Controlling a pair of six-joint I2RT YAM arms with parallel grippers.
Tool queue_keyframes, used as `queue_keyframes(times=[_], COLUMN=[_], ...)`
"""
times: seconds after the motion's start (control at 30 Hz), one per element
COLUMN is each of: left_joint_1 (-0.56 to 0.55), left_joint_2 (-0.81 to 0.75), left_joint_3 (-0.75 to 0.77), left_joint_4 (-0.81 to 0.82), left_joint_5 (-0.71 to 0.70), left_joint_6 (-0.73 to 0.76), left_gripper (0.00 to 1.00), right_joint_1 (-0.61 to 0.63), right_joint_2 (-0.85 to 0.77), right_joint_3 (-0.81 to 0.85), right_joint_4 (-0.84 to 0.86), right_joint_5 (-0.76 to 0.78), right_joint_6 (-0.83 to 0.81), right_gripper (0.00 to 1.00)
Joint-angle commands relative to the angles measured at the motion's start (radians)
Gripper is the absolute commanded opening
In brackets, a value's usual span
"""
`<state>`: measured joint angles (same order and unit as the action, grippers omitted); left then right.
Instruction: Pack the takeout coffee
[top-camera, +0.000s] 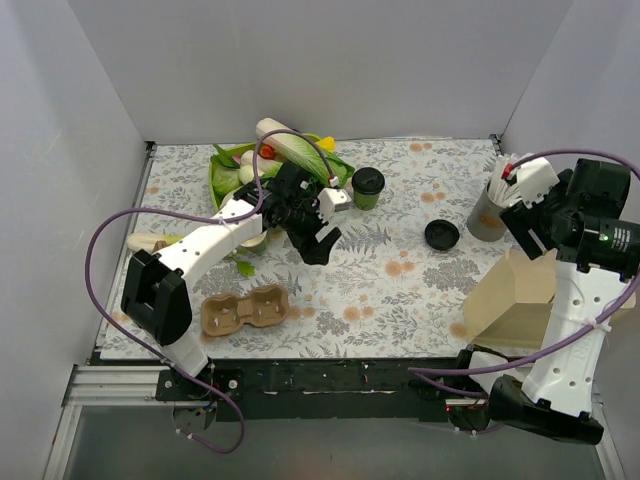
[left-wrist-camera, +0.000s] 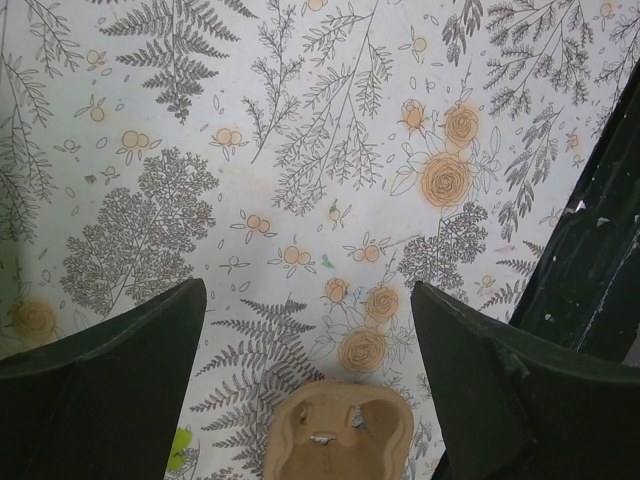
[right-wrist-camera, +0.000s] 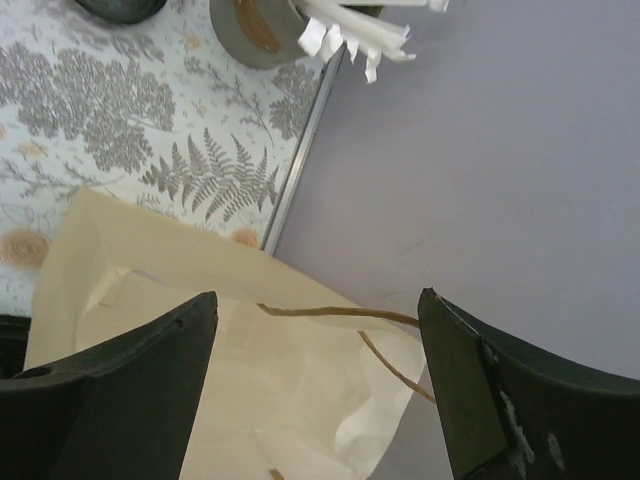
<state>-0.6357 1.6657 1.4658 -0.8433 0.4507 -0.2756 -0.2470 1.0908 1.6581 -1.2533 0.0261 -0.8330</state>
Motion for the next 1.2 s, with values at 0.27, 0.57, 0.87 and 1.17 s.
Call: queue_keyframes(times=[0.27,0.57,0.87,1.17], left_joint_1=[0.005,0.005,0.005,0.01], left_joint_2=[-0.081,-0.083,-0.075,-0.066], left_joint_3=[-0.075,-0.07,-0.078,-0.091], left_joint_4=[0.081,0.072,0.036,0.007], left_joint_5=[0.04,0.025,0.008,-0.015], left_joint_6=[0.006,-0.02,0.016,0.015], left_gripper=[0.85,0.84,0.84,0.82], right_joint_1=[-0.086,-0.086,-0.084,0.036], right_joint_2=[-0.051,-0.011,-0.06,-0.092], right_joint_3=[-0.176,-0.255,-0.296,-0.229], right_joint_4=[-0.057,-0.06,-0.06,-0.06], right_joint_5=[-0.003,-0.192,-0.318,-0.563], right_joint_6=[-0.36,-0.498,-0.678,-0.554], right_gripper=[0.87,0.81,0.11,0.01])
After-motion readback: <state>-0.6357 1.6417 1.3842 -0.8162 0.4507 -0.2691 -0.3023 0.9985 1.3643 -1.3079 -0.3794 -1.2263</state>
